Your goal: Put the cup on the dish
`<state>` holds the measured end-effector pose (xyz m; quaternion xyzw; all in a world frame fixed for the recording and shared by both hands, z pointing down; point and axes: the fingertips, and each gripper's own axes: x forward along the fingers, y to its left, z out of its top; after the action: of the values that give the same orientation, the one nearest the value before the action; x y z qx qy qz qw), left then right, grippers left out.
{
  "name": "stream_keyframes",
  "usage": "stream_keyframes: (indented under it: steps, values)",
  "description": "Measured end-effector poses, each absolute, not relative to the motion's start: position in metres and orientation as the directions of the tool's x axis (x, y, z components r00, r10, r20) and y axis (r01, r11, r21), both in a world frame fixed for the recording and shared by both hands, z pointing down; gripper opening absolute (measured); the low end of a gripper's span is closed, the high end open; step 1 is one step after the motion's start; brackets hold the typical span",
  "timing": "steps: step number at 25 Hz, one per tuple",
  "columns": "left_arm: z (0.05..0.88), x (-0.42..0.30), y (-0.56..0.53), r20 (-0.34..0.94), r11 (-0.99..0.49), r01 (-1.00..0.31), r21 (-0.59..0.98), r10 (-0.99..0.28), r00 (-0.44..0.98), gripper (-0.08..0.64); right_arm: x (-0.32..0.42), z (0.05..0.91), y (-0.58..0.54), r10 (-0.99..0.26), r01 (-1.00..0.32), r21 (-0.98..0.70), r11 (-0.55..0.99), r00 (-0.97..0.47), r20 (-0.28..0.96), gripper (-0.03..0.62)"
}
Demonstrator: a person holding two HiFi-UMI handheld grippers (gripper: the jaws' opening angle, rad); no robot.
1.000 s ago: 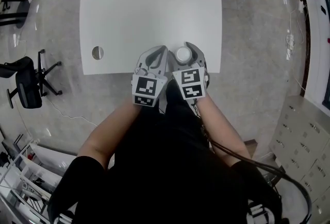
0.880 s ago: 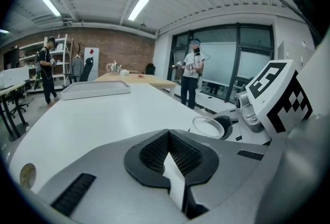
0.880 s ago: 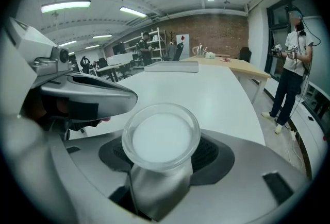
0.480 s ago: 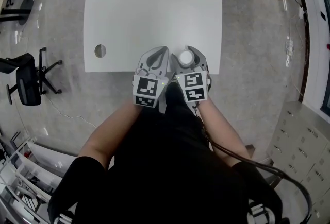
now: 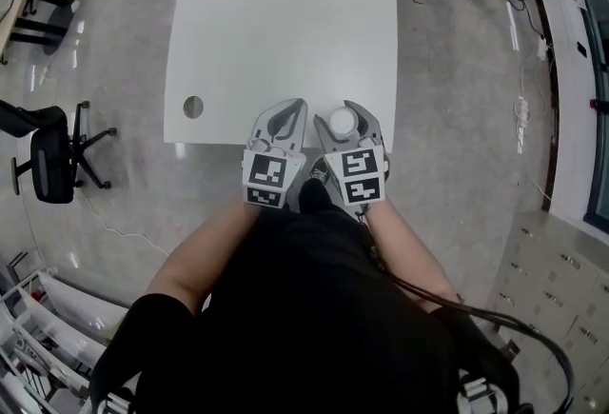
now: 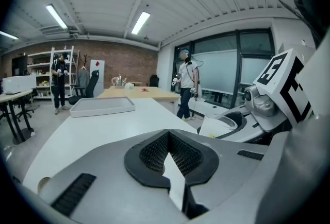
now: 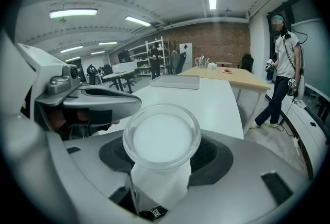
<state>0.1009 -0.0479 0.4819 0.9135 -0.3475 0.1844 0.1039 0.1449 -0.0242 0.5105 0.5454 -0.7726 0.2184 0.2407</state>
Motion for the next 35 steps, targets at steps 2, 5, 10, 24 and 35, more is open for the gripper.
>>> stream_keyframes:
  steps: [2,5,10,24,35]
  values:
    - [0.470,0.102,-0.046,0.394,-0.732,-0.679,0.055,-0.609,0.688,0.005,0.146,0.494,-0.023,-0.745,-0.944,-0.081,0.319,-0.302,0.595,0.238]
    - [0.454,0.101,-0.040,0.373,-0.722,-0.690,0.047,-0.628,0.683,0.005,0.144,0.470,-0.019,-0.753,-0.937,-0.079,0.340,-0.322,0.574,0.238]
    - [0.425,0.097,-0.027,0.336,-0.703,-0.710,0.037,-0.661,0.671,0.005,0.140,0.435,-0.012,-0.755,-0.922,-0.066,0.382,-0.352,0.554,0.238]
    - [0.381,0.071,-0.046,0.250,-0.624,-0.780,0.037,-0.750,0.612,0.005,0.112,0.393,-0.019,-0.714,-0.864,-0.070,0.499,-0.456,0.532,0.238]
    - [0.378,0.056,-0.100,0.242,-0.627,-0.778,0.049,-0.748,0.618,0.005,0.101,0.380,-0.073,-0.720,-0.871,-0.049,0.488,-0.434,0.541,0.238]
